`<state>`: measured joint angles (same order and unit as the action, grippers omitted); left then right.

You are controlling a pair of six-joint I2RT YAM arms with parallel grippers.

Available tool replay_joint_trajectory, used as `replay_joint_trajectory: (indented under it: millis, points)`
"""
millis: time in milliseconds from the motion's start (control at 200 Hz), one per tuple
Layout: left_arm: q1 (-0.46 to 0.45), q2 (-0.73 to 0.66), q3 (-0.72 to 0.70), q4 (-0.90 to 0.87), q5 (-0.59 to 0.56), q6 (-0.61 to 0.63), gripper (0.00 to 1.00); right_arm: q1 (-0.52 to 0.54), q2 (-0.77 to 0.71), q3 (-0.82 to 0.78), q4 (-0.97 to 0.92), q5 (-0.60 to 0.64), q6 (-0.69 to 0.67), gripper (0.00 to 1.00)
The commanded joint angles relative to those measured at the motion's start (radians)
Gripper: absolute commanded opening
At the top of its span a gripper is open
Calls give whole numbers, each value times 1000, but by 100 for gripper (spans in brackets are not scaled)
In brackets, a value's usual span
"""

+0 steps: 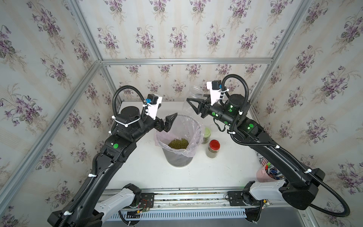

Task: Empty moldy mung beans from jars
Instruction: Place the jar at the center of the board.

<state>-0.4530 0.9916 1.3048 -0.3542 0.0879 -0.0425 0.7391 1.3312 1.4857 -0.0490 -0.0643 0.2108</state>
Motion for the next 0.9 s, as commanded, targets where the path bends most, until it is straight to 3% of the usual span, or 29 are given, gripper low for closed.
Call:
replay_joint_trajectory:
  millis: [0,150,320,425,774,894]
  points:
    - [1,-29,1,-22,-359,-112,100,-9,23,25,-67,348,-101,43]
    - [0,-75,-15,-57,-479,-99,100,-69,69,10,-75,588,-110,43]
    - [1,-111,-62,-42,-582,-66,100,-176,82,-98,-11,689,-46,43]
    - [1,-101,-74,-42,-574,-33,100,-232,90,-186,72,750,-41,43]
    - [1,-131,-143,-7,-522,0,100,-245,144,-493,471,901,-83,43]
    - [1,-134,-163,8,-507,-10,100,-285,189,-529,519,881,-62,42]
